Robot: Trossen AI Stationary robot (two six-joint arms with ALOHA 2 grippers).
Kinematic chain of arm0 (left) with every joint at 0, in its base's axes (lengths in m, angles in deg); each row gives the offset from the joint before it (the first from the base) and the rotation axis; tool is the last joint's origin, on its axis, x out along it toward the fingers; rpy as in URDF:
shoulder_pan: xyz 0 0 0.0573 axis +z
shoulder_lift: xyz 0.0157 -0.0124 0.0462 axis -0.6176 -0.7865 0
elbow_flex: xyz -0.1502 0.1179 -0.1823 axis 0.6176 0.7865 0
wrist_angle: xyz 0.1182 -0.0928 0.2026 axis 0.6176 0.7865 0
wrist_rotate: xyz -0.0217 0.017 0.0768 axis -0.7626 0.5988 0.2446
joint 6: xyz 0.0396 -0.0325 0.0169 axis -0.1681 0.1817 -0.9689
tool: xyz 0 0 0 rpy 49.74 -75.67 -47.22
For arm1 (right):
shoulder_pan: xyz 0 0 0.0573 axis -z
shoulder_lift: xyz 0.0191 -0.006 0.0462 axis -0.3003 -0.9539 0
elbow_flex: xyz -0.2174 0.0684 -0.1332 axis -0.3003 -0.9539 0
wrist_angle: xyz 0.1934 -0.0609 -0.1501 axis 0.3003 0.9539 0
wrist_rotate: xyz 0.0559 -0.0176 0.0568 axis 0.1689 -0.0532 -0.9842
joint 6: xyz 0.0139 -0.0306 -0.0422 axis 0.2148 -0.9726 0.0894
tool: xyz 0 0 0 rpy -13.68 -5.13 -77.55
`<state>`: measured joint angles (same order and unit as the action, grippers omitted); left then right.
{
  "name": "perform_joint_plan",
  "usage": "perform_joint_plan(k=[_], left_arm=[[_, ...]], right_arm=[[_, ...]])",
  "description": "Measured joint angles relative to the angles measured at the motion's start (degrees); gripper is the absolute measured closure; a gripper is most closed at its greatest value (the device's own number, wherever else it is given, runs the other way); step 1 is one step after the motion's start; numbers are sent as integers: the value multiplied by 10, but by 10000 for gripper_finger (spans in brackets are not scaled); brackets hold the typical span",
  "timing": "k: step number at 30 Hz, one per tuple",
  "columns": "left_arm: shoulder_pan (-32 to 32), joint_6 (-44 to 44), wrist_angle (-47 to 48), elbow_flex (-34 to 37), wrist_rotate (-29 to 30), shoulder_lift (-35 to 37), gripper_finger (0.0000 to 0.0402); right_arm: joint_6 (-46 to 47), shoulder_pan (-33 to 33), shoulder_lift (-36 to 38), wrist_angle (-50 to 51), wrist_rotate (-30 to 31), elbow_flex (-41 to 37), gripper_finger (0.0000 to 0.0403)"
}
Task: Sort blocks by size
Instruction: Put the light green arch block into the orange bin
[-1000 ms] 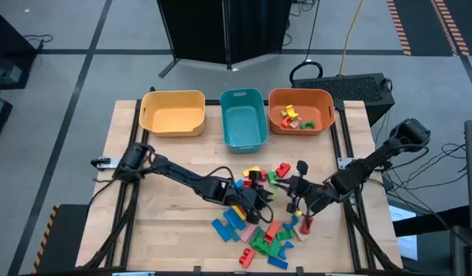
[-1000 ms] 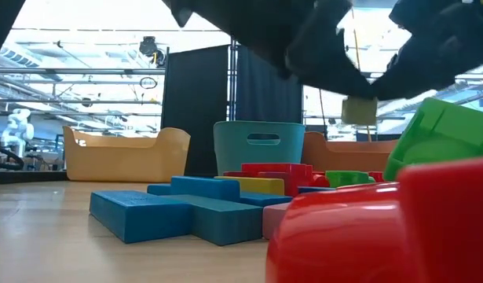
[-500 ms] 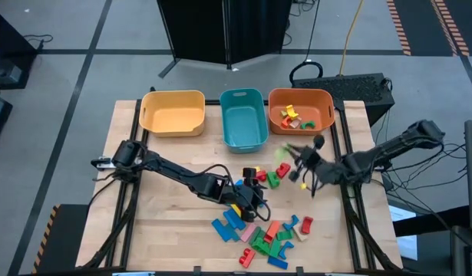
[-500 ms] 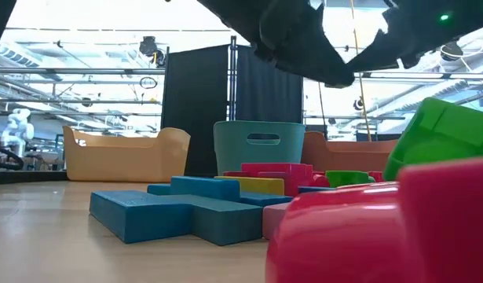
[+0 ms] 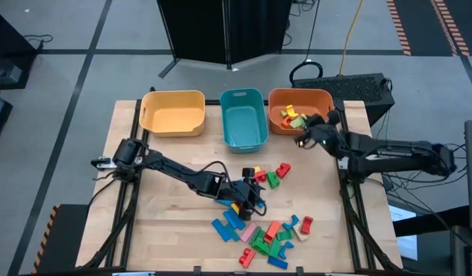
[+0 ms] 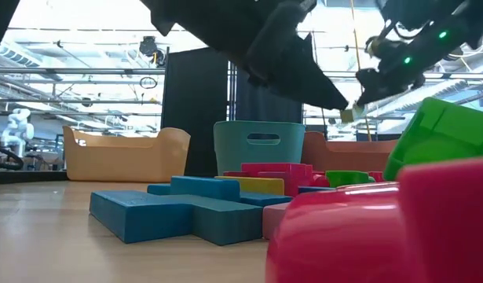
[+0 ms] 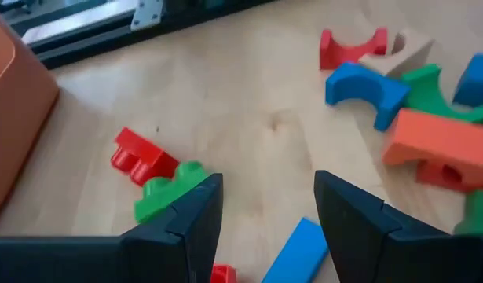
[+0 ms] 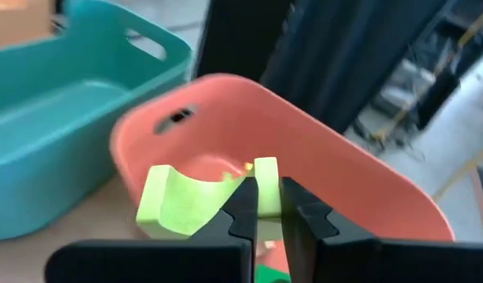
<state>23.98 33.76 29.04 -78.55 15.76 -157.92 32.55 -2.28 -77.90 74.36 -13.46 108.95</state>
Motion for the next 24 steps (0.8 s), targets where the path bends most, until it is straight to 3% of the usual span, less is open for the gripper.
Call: perform_joint_plan(k=[5, 11, 17, 24], left_arm=[[7, 0, 2, 0, 0, 0, 210], [8, 0, 1, 0, 0, 0, 210], [8, -1, 2, 0, 0, 0, 210], [8, -7, 2, 0, -7, 0, 210]], right_arm=[[0, 107, -33, -12, -42, 0, 379], [-2, 207, -112, -65, -150, 0, 379], [-2, 245, -182, -99, -186, 0, 372], [-2, 250, -207, -99, -201, 0, 338]])
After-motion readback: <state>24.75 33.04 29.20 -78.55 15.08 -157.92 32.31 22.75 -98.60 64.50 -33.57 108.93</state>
